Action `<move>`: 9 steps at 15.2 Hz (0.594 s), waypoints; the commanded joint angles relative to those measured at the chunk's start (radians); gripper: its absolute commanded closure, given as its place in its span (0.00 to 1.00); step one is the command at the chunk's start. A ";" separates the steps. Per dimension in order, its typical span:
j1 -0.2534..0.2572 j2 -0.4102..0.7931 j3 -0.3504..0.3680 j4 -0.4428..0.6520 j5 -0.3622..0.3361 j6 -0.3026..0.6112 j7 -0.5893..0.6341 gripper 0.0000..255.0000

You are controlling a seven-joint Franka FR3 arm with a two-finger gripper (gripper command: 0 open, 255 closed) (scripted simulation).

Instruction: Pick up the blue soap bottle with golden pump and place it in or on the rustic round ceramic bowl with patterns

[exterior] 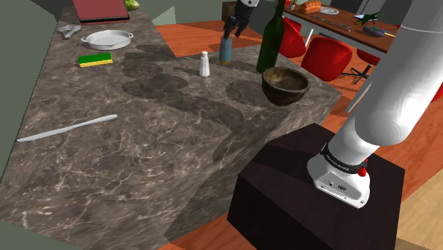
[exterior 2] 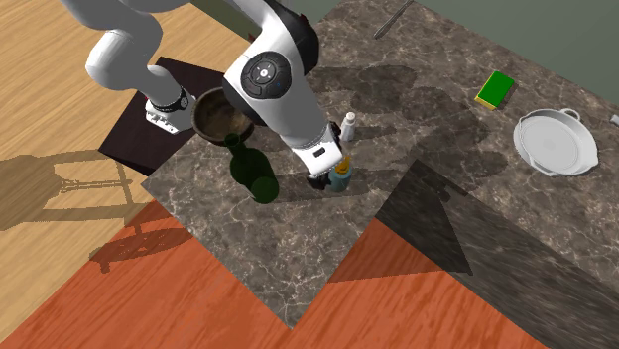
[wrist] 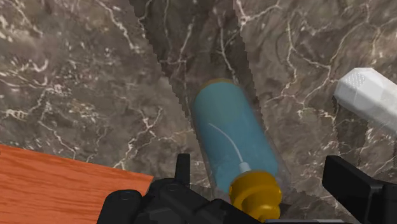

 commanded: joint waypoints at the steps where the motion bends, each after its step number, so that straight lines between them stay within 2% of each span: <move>1: -0.001 0.019 0.004 -0.003 0.012 0.021 -0.008 0.00; 9: -0.001 0.034 0.007 -0.003 0.021 0.035 -0.014 0.00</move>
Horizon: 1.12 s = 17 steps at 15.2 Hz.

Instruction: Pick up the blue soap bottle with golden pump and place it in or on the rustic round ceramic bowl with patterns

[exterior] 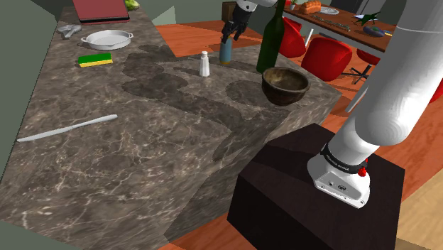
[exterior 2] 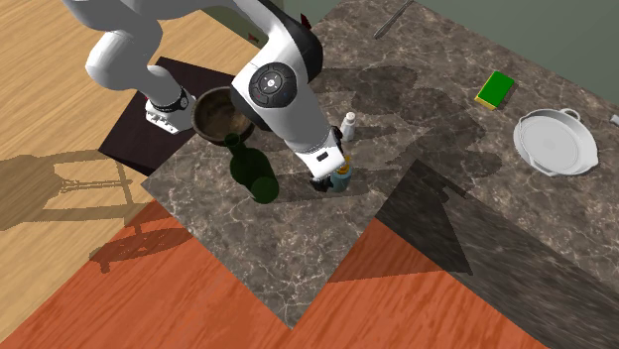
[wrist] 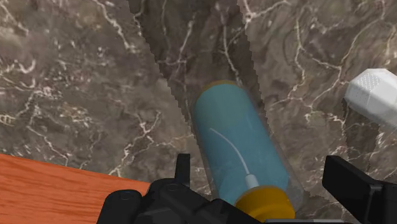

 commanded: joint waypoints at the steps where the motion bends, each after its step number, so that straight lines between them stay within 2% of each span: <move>1: 0.000 0.000 0.000 0.000 0.000 0.000 0.000 0.00; 2: 0.000 0.000 0.000 0.000 0.000 0.000 0.000 1.00; 11: 0.000 0.000 0.000 0.000 0.000 0.000 0.000 1.00; 17: 0.003 -0.028 -0.008 0.044 -0.029 -0.068 0.030 1.00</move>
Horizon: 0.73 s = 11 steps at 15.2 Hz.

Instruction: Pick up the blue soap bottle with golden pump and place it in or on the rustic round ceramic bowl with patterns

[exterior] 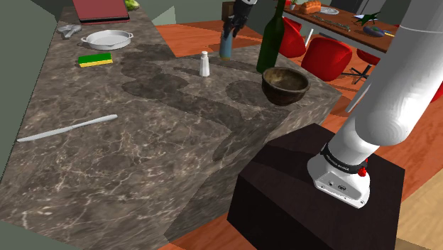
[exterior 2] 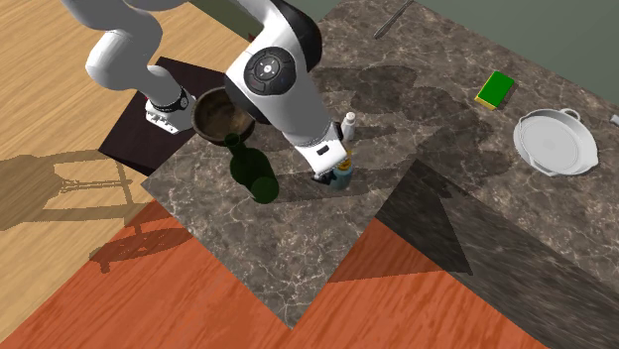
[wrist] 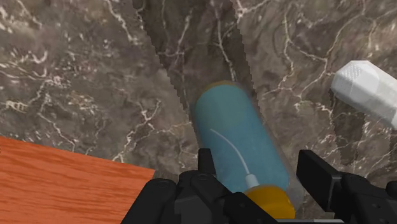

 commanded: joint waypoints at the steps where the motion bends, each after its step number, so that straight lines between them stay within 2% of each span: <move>1: 0.001 -0.008 -0.002 0.018 -0.009 -0.025 0.010 1.00; 11: 0.001 -0.037 -0.010 0.114 -0.044 -0.145 0.051 1.00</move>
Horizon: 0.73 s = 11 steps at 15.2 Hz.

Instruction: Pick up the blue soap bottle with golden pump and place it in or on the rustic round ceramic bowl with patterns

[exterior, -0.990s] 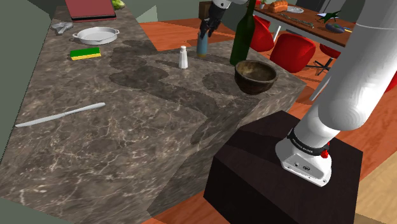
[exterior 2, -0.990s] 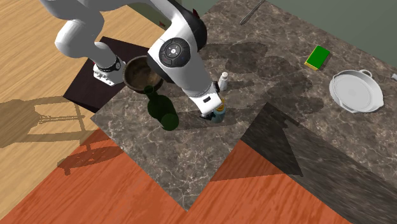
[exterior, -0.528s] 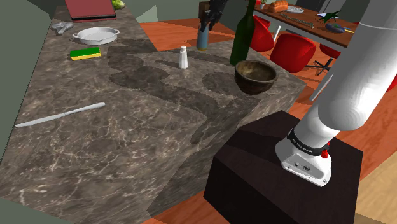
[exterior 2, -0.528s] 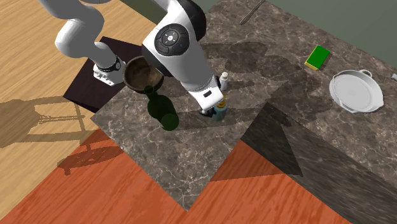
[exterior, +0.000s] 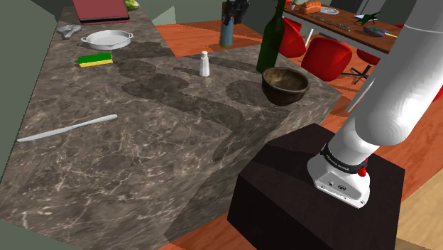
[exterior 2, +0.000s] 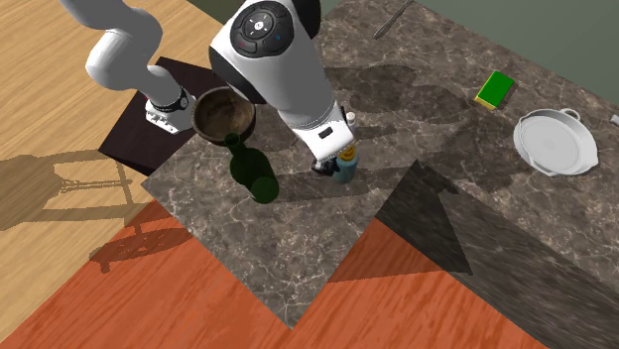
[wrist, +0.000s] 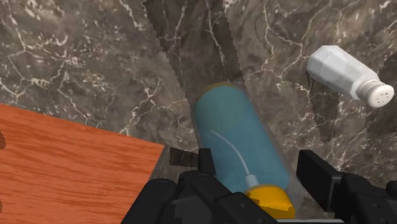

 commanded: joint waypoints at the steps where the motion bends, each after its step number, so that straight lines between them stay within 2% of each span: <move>1: -0.001 -0.004 -0.002 0.020 -0.005 -0.024 0.006 1.00; 11: -0.004 -0.010 -0.007 0.146 -0.024 -0.152 0.037 1.00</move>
